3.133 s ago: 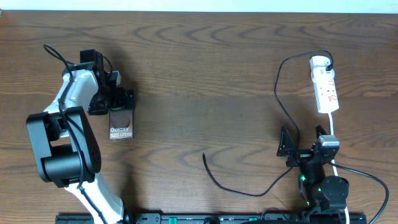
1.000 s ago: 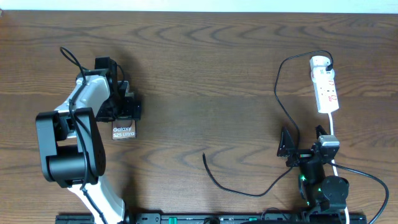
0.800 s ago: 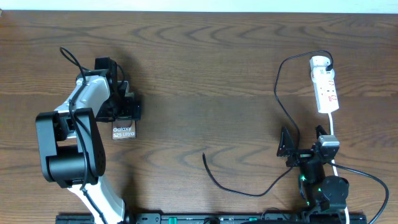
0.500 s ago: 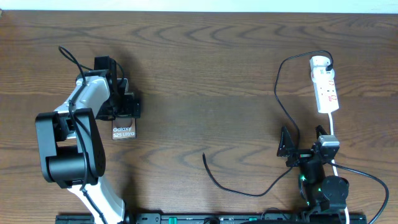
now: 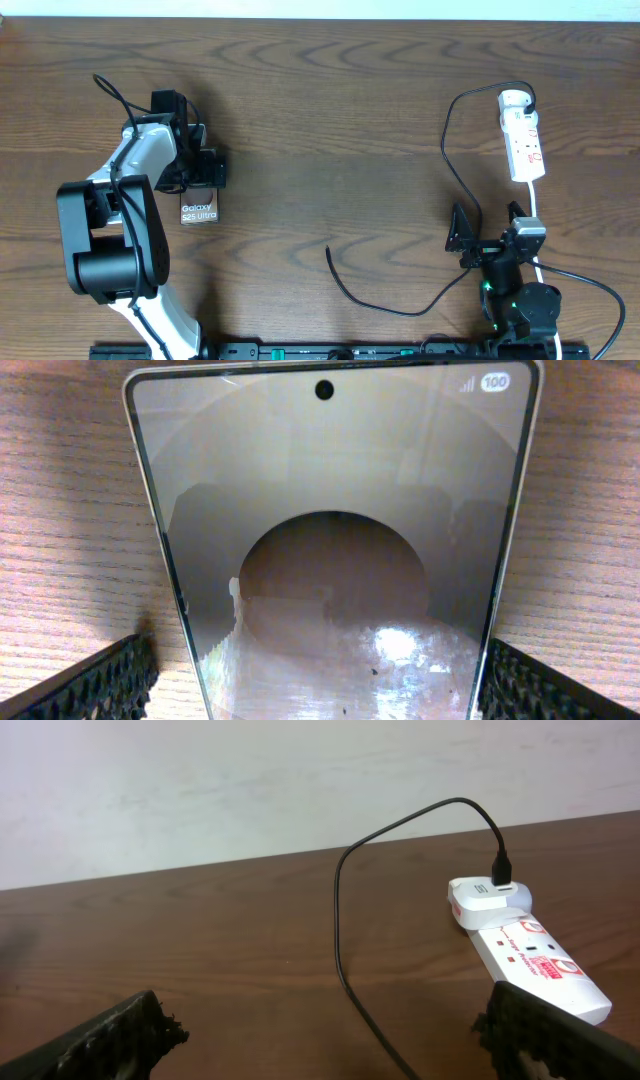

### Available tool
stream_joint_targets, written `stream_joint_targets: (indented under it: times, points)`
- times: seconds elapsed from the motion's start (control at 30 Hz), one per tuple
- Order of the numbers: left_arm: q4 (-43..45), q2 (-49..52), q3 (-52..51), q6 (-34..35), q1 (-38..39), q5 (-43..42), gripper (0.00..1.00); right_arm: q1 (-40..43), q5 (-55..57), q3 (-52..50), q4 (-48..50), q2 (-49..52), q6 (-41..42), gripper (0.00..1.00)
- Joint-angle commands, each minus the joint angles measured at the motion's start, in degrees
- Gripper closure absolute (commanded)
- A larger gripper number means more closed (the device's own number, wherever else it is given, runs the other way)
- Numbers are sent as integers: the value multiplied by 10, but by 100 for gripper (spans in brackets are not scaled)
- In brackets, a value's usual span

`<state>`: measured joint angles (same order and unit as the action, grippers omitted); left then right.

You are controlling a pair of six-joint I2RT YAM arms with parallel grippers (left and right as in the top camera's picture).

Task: Plug charger to phone and switch on socket
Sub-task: 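Close the left gripper on the phone's long edges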

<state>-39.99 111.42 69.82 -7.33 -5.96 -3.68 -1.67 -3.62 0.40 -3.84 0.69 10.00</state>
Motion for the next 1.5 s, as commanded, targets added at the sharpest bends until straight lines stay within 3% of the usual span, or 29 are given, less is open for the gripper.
stream_joint_targets:
  times: [0.0, 1.47]
  points:
    - [-7, 11, -21, 3, -2, -4, 2, 5, 3, -1, -2, -3, -2, 1]
    - [-28, 11, -24, 3, -2, -17, 6, 5, 3, -1, -2, -3, -2, 1]
